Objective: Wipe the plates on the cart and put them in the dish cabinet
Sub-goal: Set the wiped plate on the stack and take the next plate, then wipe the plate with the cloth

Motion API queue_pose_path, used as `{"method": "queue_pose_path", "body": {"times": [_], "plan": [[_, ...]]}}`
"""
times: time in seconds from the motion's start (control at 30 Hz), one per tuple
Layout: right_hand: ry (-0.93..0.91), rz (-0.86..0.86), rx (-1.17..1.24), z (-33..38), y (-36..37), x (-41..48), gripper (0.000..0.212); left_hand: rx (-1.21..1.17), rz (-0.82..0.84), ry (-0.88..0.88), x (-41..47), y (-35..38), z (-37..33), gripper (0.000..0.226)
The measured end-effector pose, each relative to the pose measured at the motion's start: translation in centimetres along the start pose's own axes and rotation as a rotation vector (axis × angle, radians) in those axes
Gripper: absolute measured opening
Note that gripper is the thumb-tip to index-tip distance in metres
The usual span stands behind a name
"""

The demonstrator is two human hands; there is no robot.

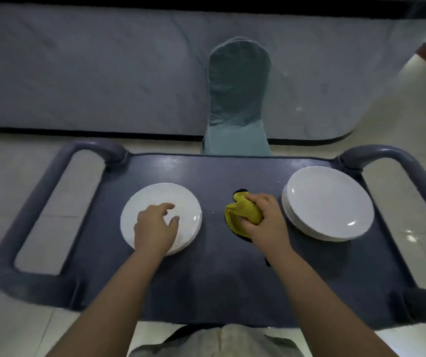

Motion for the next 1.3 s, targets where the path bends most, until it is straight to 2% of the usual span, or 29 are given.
{"method": "queue_pose_path", "body": {"times": [0.13, 0.2, 0.33, 0.4, 0.5, 0.67, 0.77, 0.9, 0.97, 1.17, 1.23, 1.3], "plan": [[-0.008, 0.155, 0.006, 0.0, 6.4, 0.5, 0.042, -0.086, -0.048, -0.321, -3.0, -1.2, 9.9, 0.039], [-0.008, 0.197, 0.01, -0.1, 8.3, 0.4, 0.042, -0.098, 0.004, -0.416, -4.2, -0.6, 12.2, 0.038], [0.039, 0.21, 0.017, -0.9, 9.7, 0.2, 0.041, -0.028, 0.306, -0.502, -5.0, 3.0, 12.5, 0.054], [0.05, 0.206, 0.008, -1.1, 9.8, 0.2, 0.04, -0.118, 0.336, -0.525, -4.6, 3.8, 12.1, 0.053], [0.068, 0.19, 0.015, -1.3, 9.6, 0.1, 0.04, -0.387, 0.308, -0.619, -4.5, 4.6, 12.5, 0.042], [0.096, 0.181, 0.052, -1.7, 9.8, -0.9, 0.041, -0.475, 0.272, -0.623, -4.6, 4.4, 14.2, 0.041], [0.092, 0.171, 0.034, -1.9, 9.9, -1.1, 0.04, -0.383, 0.236, -0.572, -4.2, 3.1, 15.0, 0.046], [0.086, 0.139, 0.007, -1.9, 9.6, -1.1, 0.04, -0.202, 0.273, -0.461, -3.4, 1.7, 14.7, 0.05], [0.094, 0.138, -0.007, -2.0, 9.8, -1.2, 0.04, -0.197, 0.264, -0.437, -2.8, 1.1, 14.6, 0.048], [0.099, 0.112, 0.028, -1.5, 10.4, -1.1, 0.041, -0.952, 0.144, -0.64, -2.4, -0.2, 15.3, 0.015], [0.093, 0.102, 0.038, -1.1, 10.5, -0.9, 0.041, -1.062, 0.17, -0.665, -2.2, -0.8, 15.5, 0.009], [0.086, 0.089, 0.045, -0.6, 10.5, -0.7, 0.04, -1.069, 0.199, -0.627, -1.5, -2.1, 15.4, 0.011]]}}
Point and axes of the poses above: each hand's wrist, its own x-axis towards the middle knuckle, its own y-axis out of the palm, z = x × y, the point moved 10 cm from there along x, towards the middle knuckle, and after that the axes turned 14 degrees about x, right-handed, at the moved point
